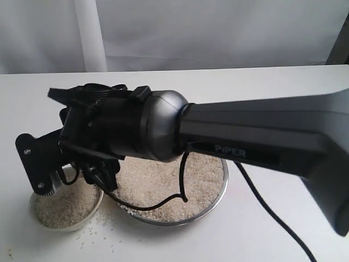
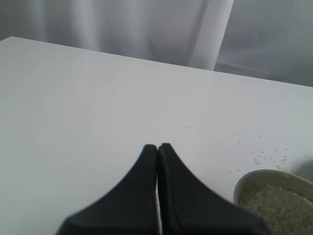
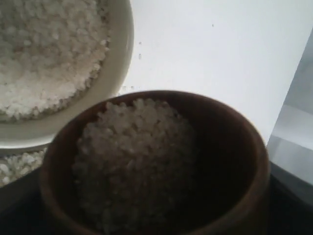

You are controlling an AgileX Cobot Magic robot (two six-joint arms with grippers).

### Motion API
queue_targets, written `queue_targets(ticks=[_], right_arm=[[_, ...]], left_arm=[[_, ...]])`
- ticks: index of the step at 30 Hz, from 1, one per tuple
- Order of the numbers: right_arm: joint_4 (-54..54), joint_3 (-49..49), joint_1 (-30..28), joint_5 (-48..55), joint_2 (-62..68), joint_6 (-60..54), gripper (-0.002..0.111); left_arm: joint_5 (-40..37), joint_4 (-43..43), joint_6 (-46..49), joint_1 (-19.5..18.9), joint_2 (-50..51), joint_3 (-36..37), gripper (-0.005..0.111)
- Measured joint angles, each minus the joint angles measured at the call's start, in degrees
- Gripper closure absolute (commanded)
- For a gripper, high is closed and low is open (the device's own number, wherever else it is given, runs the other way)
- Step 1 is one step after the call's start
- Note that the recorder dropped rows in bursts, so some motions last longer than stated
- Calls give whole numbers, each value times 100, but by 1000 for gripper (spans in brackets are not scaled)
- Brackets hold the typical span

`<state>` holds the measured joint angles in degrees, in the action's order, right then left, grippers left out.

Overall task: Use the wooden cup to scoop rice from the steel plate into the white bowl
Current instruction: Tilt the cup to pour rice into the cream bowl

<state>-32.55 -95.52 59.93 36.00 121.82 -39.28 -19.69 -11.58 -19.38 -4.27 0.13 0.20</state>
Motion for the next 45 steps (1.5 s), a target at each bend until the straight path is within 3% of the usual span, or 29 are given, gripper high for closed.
queue_targets(ticks=[23,45], right_arm=[[-2432,-19,426,-88,582,204,108],[-3876,-19,679,46,699,235,108]], left_arm=[[0,0,0,0,0,0,107],[0,0,0,0,0,0,107]])
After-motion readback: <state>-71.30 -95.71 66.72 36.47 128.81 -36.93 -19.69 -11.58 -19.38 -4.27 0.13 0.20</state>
